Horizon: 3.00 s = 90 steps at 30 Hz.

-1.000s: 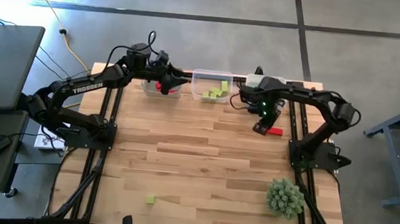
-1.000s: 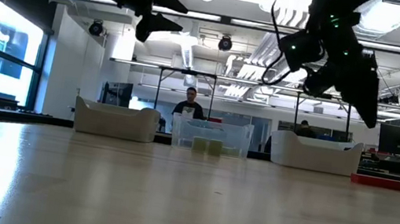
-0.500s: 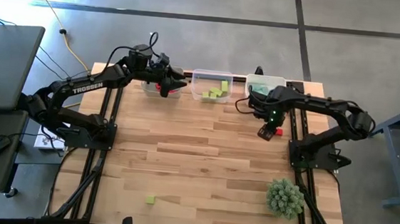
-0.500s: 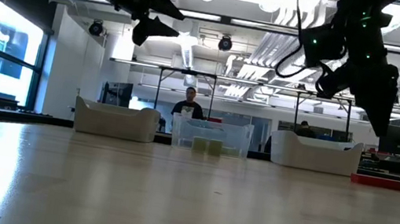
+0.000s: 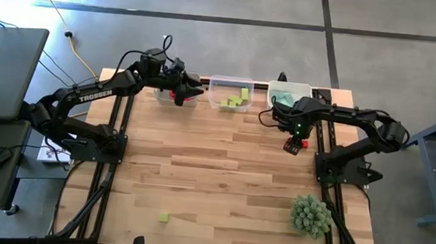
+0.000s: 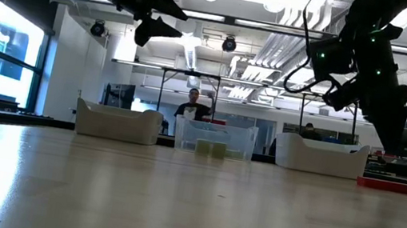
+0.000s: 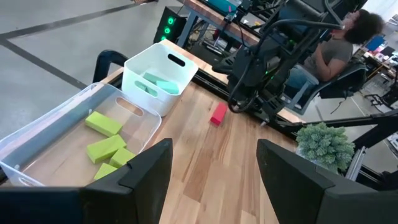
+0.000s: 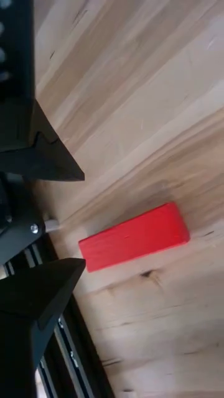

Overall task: Sort & place blocks by color
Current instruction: Put the red block into the gray bin

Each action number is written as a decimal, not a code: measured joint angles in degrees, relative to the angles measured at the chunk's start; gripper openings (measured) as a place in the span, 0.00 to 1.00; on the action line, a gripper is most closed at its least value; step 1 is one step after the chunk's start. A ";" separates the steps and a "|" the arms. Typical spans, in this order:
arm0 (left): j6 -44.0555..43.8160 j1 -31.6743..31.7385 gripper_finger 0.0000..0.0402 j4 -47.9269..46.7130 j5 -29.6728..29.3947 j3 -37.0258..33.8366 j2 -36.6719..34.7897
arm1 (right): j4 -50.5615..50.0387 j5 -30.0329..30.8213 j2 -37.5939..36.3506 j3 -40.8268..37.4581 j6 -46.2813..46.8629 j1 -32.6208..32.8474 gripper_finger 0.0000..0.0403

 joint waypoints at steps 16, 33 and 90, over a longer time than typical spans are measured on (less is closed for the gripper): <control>-0.08 0.00 0.56 0.04 0.00 0.00 0.00 | 6.50 4.14 12.73 0.00 -3.61 -0.03 0.50; -0.04 0.00 0.56 0.04 0.00 0.00 0.00 | 8.08 6.81 21.63 0.24 -5.67 -0.26 0.47; -8.83 -0.01 0.56 0.03 18.36 0.00 -0.02 | 11.38 -0.78 15.96 45.43 12.41 15.13 0.24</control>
